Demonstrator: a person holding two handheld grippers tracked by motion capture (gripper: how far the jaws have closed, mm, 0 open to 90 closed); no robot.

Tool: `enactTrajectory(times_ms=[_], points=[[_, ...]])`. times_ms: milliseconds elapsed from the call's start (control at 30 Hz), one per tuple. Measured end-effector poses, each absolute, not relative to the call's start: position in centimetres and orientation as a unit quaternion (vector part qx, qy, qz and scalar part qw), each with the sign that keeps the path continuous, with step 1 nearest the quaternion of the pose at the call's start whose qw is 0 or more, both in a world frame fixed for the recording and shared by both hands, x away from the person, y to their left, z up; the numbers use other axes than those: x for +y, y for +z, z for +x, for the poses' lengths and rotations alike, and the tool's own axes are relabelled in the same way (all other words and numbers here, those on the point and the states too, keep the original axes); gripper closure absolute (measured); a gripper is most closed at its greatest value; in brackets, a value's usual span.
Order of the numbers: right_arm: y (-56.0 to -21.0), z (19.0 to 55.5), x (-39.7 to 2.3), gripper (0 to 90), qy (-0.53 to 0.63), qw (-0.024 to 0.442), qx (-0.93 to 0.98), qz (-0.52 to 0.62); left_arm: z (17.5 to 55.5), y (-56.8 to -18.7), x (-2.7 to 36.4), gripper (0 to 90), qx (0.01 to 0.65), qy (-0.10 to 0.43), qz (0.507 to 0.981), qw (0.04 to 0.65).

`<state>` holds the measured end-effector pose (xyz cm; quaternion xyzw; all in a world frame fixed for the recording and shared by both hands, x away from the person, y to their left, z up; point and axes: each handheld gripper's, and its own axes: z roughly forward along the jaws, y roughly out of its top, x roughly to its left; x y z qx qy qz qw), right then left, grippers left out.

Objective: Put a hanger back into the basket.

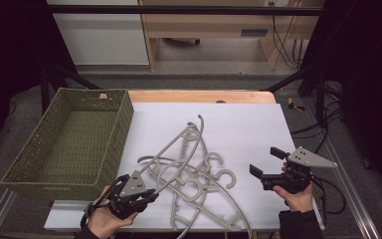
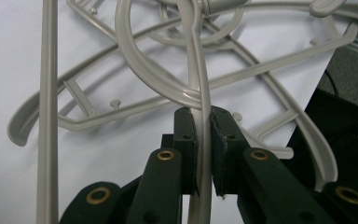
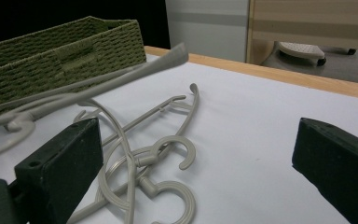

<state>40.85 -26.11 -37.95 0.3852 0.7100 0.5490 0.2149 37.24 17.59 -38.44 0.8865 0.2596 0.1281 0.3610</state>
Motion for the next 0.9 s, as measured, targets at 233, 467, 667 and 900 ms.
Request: enactTrajectory(times_ms=[233, 467, 667, 900], points=[[-38.0, 40.8, -26.1, 2.0, 0.55, 0.215, 0.709, 0.386, 37.4, -35.6, 18.7, 81.7, 0.253, 0.134, 0.874, 0.393], [-37.9, 40.8, -26.2, 2.0, 0.551, 0.215, 0.708, 0.385, 38.3, -33.3, 19.7, 81.7, 0.253, 0.137, 0.865, 0.412], [-37.9, 40.8, -26.2, 2.0, 0.549, 0.215, 0.709, 0.386, 39.6, -31.9, 21.0, 81.6, 0.256, 0.131, 0.862, 0.418], [-38.0, 40.8, -26.1, 2.0, 0.549, 0.214, 0.71, 0.385, 41.1, -30.5, 22.7, 81.6, 0.259, 0.14, 0.861, 0.415]])
